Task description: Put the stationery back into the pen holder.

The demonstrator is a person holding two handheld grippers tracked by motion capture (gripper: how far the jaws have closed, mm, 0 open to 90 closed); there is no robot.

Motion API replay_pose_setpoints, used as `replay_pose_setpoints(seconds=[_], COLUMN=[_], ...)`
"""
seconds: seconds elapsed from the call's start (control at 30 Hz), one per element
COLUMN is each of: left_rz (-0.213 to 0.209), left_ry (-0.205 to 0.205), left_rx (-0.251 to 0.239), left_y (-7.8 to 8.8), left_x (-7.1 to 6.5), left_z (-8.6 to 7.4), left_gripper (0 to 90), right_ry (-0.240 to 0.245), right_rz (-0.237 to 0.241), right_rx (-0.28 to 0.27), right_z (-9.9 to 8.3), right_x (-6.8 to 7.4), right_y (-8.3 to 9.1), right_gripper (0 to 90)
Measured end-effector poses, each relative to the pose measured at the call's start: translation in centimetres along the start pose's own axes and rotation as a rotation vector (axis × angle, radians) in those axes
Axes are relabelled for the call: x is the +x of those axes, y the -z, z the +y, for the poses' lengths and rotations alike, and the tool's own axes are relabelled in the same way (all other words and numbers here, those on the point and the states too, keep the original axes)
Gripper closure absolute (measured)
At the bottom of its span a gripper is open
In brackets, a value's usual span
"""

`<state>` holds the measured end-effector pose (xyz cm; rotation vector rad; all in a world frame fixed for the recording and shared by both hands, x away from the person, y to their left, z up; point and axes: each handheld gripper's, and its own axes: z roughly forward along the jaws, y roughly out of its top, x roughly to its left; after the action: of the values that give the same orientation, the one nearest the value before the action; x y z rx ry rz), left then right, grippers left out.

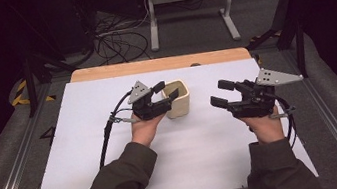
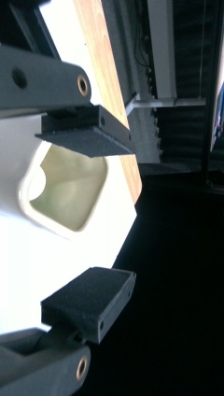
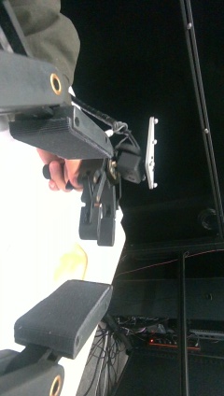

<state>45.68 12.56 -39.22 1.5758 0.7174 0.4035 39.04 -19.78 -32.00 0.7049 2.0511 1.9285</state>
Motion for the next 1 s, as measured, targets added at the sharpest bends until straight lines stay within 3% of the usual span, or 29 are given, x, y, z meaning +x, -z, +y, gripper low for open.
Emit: replay_pose_setpoints(seconds=[0.37, 0.9, 1.0], left_rz=[-0.011, -0.018, -0.025], left_ry=[-0.015, -0.057, -0.043], left_rx=[-0.012, 0.000, 0.004], left_y=[2.6, 5.2, 5.5], left_x=[-1.0, -1.9, -2.0], left_z=[1.0, 1.7, 1.6], left_gripper=[24.6, 19.4, 19.1], right_ry=[0.002, -0.002, -0.007], right_rz=[-0.003, -0.012, -0.014], right_rx=[0.008, 0.016, 0.016], right_z=[-0.1, -0.4, -0.4], right_x=[0.1, 0.1, 0.1], right_y=[-0.1, -0.1, -0.1], right_gripper=[29.4, 29.7, 29.7])
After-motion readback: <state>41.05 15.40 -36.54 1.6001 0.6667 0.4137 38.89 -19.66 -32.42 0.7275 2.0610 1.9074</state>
